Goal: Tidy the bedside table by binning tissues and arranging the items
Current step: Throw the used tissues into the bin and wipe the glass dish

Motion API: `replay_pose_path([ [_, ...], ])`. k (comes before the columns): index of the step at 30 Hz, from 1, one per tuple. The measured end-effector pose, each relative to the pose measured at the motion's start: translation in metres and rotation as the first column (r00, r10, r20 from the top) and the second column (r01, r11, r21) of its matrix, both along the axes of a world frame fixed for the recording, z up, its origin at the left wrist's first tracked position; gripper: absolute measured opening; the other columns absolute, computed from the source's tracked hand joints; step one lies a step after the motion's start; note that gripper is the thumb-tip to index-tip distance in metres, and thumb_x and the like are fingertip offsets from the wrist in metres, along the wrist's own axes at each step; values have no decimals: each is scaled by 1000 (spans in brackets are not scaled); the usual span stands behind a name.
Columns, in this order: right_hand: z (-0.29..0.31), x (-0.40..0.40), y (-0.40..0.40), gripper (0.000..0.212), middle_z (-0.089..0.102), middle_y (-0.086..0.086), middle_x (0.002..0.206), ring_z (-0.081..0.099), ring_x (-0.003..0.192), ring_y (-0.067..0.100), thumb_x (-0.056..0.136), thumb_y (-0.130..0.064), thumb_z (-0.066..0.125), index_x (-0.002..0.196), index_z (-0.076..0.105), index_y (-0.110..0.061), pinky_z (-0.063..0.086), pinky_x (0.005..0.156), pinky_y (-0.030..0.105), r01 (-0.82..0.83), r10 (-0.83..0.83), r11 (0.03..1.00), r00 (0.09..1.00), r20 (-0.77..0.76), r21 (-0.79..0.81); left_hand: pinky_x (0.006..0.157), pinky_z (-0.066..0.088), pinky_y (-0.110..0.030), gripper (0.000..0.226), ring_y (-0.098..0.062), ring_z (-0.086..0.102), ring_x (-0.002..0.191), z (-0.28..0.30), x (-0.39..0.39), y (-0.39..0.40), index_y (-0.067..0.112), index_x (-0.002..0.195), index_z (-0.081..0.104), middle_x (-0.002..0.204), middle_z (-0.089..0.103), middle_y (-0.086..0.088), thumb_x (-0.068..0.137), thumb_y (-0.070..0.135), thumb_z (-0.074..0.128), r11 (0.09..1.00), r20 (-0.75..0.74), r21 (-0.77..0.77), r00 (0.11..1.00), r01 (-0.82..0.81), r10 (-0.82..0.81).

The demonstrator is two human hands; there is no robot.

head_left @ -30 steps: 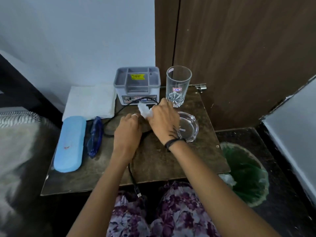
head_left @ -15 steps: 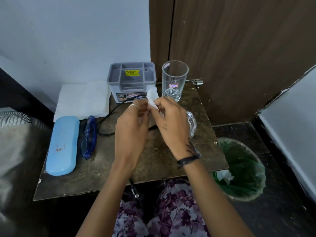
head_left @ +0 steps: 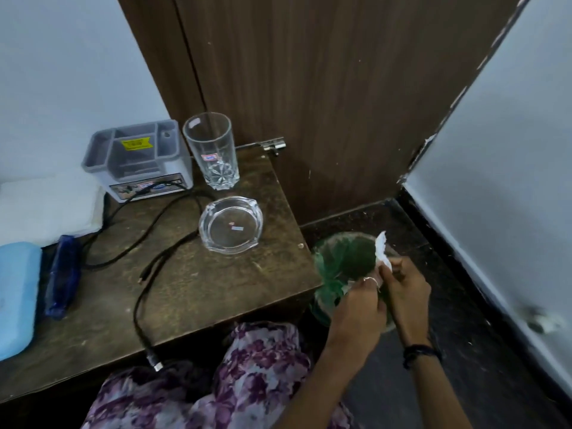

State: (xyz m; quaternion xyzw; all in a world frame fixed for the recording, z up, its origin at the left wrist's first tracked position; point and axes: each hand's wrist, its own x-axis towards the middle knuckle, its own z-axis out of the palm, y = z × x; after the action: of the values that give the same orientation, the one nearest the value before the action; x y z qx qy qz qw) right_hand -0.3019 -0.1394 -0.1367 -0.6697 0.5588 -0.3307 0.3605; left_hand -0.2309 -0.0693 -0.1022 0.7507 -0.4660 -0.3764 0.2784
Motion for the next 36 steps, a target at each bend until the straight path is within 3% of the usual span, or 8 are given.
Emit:
replay_pose_path([
  [6, -76, -7, -46, 23, 63, 12, 69, 61, 69, 28, 91, -18, 56, 75, 60, -4, 45, 61, 35, -95, 162, 952, 963, -215, 291, 92, 47, -39, 30, -34, 57, 112, -63, -14, -27, 3, 117, 52, 119, 60, -20, 88, 0, 41, 972, -83, 211, 988, -107, 127],
  [8, -97, -6, -51, 21, 69, 22, 88, 65, 82, 35, 92, -18, 54, 94, 65, 0, 48, 69, 36, -98, 220, 921, 929, -297, 376, 93, 46, -37, 34, -32, 55, 115, -76, -11, -31, 3, 120, 50, 122, 59, -19, 87, -2, 41, 960, -84, 252, 986, -118, 143],
  [11, -115, -8, -49, 34, 65, 24, 113, 61, 101, 37, 89, -7, 54, 123, 56, -3, 46, 82, 34, -32, 191, 917, 909, -369, 397, 97, 46, -37, 38, -32, 52, 118, -90, -5, -35, 4, 123, 48, 127, 55, -19, 86, -4, 42, 951, -63, 293, 991, -94, 117],
  [15, -111, -5, -40, 25, 69, 20, 105, 65, 92, 32, 88, -7, 53, 110, 65, -8, 46, 74, 29, -14, 134, 933, 941, -311, 359, 94, 46, -40, 36, -34, 53, 116, -92, 0, -36, 5, 121, 48, 125, 55, -19, 86, -2, 42, 953, -18, 293, 996, -79, 88],
  [22, -39, 10, 2, 15, 72, 8, 85, 64, 75, 18, 90, -9, 54, 95, 68, -13, 46, 65, 26, -18, 22, 992, 999, -35, 126, 89, 51, -33, 50, -20, 60, 109, -33, 4, -18, 23, 137, 38, 125, 60, -7, 91, 4, 43, 980, -95, 38, 976, -193, 196],
  [25, 4, 21, 22, 16, 70, 2, 87, 66, 81, 17, 89, -6, 54, 95, 67, -14, 52, 72, 29, -114, 112, 993, 991, 69, 24, 85, 53, -34, 46, -19, 63, 100, -1, 15, 9, 21, 133, 43, 115, 64, -7, 90, 4, 46, 957, -62, -116, 964, -265, 259],
  [31, 88, 73, 61, 15, 72, 0, 87, 67, 81, 16, 89, -13, 54, 97, 66, -18, 55, 74, 41, -400, 406, 912, 911, 67, -88, 82, 46, -8, 44, 1, 61, 99, 63, 58, 71, 28, 125, 50, 111, 66, 9, 88, 3, 49, 804, -143, -394, 894, -445, 424],
  [36, 119, 135, 101, 14, 72, -5, 91, 66, 83, 12, 88, -21, 57, 98, 66, -26, 54, 74, 38, -571, 581, 808, 813, 40, -148, 70, 42, -1, 46, 13, 58, 88, 83, 111, 130, 42, 117, 47, 99, 62, 22, 88, 5, 49, 722, -87, -424, 818, -547, 568],
])
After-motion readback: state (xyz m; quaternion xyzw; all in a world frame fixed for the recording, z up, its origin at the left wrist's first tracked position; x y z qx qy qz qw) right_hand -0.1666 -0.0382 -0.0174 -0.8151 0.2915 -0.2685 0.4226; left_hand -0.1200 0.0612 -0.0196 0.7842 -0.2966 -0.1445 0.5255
